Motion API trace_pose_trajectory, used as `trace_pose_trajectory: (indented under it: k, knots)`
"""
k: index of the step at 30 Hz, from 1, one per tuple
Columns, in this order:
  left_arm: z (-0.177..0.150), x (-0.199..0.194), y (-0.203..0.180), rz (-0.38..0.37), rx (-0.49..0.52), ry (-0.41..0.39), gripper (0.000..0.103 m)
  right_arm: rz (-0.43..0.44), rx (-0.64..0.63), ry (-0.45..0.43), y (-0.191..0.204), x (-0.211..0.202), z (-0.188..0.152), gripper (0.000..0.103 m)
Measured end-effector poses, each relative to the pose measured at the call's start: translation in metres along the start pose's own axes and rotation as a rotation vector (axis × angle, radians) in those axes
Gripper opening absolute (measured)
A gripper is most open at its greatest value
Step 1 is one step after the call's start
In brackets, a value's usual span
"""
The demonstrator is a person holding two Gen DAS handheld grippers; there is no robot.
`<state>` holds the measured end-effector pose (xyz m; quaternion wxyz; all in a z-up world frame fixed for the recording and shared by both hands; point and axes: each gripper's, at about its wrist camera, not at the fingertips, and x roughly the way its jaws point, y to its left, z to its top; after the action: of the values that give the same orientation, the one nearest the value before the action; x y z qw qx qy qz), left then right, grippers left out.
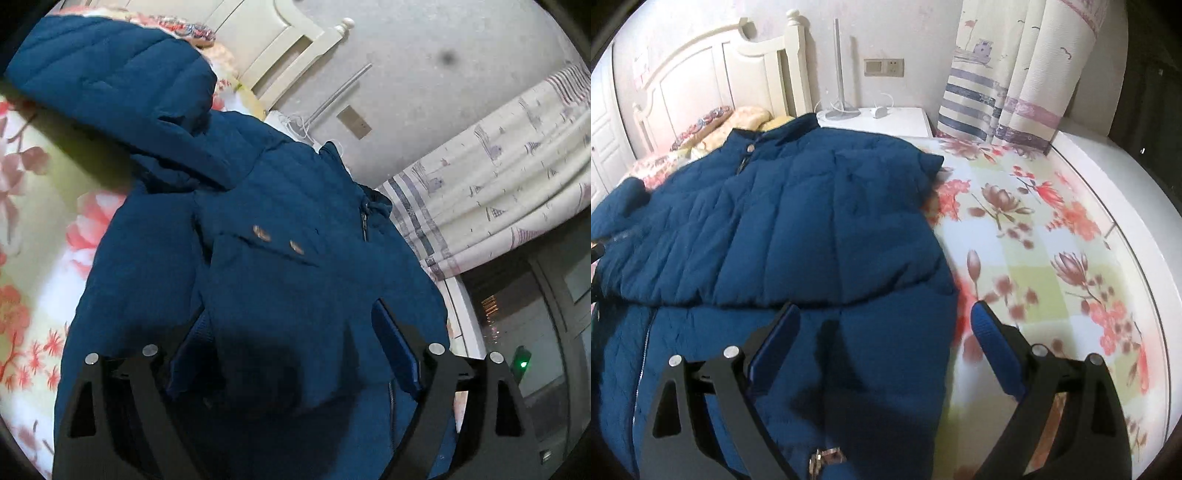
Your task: Fold large clothes
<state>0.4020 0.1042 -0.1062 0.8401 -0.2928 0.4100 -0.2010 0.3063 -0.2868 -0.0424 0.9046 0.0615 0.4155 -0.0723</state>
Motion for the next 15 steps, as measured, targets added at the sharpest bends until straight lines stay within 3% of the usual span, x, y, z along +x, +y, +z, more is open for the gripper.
trace_pose_trajectory:
  k: [4,6,9,13,15]
  knots:
    - [0.005,0.014,-0.008,-0.013,0.028,0.039,0.076,0.020,0.036,0.004,-0.005,0.015,0.007,0.093]
    - [0.011,0.019,-0.024,0.038,0.094,0.044,0.035,0.028,0.089,0.004,-0.012,0.023,0.006,0.093]
    - [0.034,0.037,-0.049,0.056,0.182,0.029,0.016,0.018,0.148,0.016,-0.021,0.035,-0.002,0.093]
    - [0.064,0.043,-0.079,0.054,0.280,-0.040,0.016,0.026,0.196,-0.010,-0.032,0.032,-0.005,0.093]
    - [0.077,0.045,-0.087,0.037,0.282,-0.060,0.016,0.024,0.202,-0.011,-0.033,0.032,-0.006,0.093]
